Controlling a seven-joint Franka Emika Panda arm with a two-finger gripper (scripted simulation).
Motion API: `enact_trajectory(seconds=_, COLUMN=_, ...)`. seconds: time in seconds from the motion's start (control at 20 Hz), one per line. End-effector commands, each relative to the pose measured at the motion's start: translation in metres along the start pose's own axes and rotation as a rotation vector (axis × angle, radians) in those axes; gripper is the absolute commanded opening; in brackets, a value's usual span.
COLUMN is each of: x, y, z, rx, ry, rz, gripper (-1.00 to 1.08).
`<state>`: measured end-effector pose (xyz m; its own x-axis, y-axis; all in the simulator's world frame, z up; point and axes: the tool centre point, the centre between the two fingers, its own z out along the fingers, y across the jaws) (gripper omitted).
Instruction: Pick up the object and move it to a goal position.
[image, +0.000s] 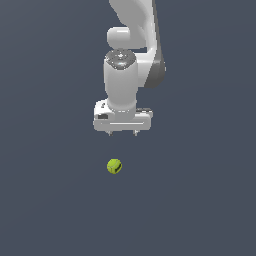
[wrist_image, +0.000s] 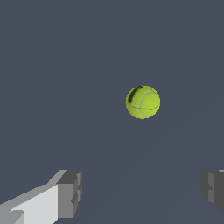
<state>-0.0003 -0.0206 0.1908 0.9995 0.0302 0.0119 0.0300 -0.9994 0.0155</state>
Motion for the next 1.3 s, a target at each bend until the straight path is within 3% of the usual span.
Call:
enact_trajectory(seconds=0.0, x=0.002, y=0.001, z=0.002, rx=0.000, ry=-0.001, rz=-0.006, gripper=1.00)
enact_trajectory(seconds=1.25, x=0.065, y=0.040, z=0.096, rx=0.016, ry=-0.009, rz=-0.299, gripper=1.00)
